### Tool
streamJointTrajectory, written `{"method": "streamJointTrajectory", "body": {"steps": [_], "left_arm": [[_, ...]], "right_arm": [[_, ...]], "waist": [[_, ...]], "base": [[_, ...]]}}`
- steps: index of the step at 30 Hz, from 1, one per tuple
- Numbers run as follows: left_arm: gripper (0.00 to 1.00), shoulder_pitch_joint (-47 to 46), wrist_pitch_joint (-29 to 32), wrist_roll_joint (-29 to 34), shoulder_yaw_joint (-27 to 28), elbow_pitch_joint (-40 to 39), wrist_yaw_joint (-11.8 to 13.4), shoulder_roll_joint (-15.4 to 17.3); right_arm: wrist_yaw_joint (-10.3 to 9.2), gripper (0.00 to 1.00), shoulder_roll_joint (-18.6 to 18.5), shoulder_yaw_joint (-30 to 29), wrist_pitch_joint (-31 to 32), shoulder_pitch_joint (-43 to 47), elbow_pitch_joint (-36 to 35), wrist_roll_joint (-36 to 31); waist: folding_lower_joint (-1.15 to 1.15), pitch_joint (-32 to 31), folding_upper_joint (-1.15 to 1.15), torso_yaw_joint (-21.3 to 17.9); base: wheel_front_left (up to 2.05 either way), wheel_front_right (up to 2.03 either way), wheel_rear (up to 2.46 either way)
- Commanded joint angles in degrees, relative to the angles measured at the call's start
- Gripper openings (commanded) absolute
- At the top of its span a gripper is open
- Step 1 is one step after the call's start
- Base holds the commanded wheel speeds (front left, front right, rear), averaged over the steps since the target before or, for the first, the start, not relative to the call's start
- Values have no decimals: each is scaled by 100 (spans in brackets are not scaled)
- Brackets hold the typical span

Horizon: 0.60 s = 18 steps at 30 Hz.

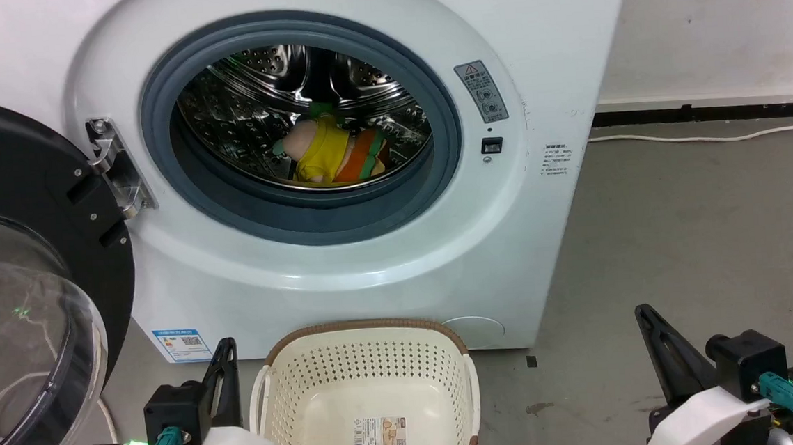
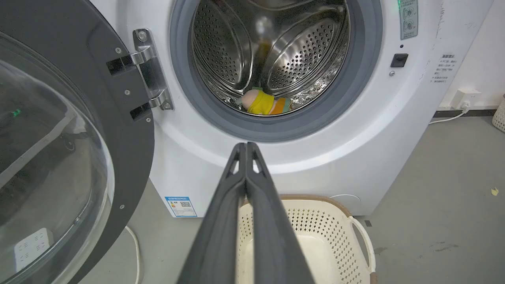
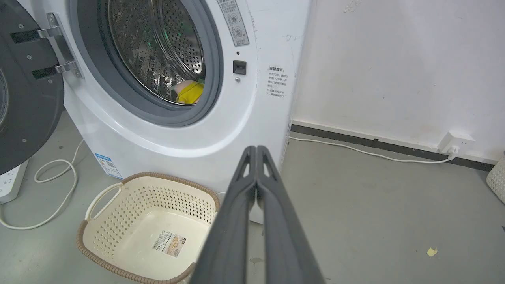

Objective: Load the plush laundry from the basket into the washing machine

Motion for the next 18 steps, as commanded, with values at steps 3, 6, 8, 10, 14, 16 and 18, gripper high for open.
{"method": "streamJointTrajectory", "body": {"steps": [3,6,8,10,14,16,18], "left_arm": [[0,-88,2,15,12,-27,-34,-4],[0,-88,2,15,12,-27,-34,-4],[0,-88,2,15,12,-27,-34,-4],[0,-88,2,15,12,-27,-34,-4],[0,-88,2,15,12,-27,-34,-4],[0,-88,2,15,12,-27,-34,-4],[0,-88,2,15,12,-27,-34,-4]], "right_arm": [[3,0,-4,-14,8,-69,-28,-43],[3,0,-4,-14,8,-69,-28,-43],[3,0,-4,-14,8,-69,-28,-43],[3,0,-4,-14,8,-69,-28,-43],[3,0,-4,-14,8,-69,-28,-43],[3,0,-4,-14,8,-69,-28,-43],[3,0,-4,-14,8,-69,-28,-43]], "waist": [[0,0,0,0],[0,0,0,0],[0,0,0,0],[0,0,0,0],[0,0,0,0],[0,0,0,0],[0,0,0,0]], "base": [[0,0,0],[0,0,0],[0,0,0],[0,0,0],[0,0,0],[0,0,0],[0,0,0]]}}
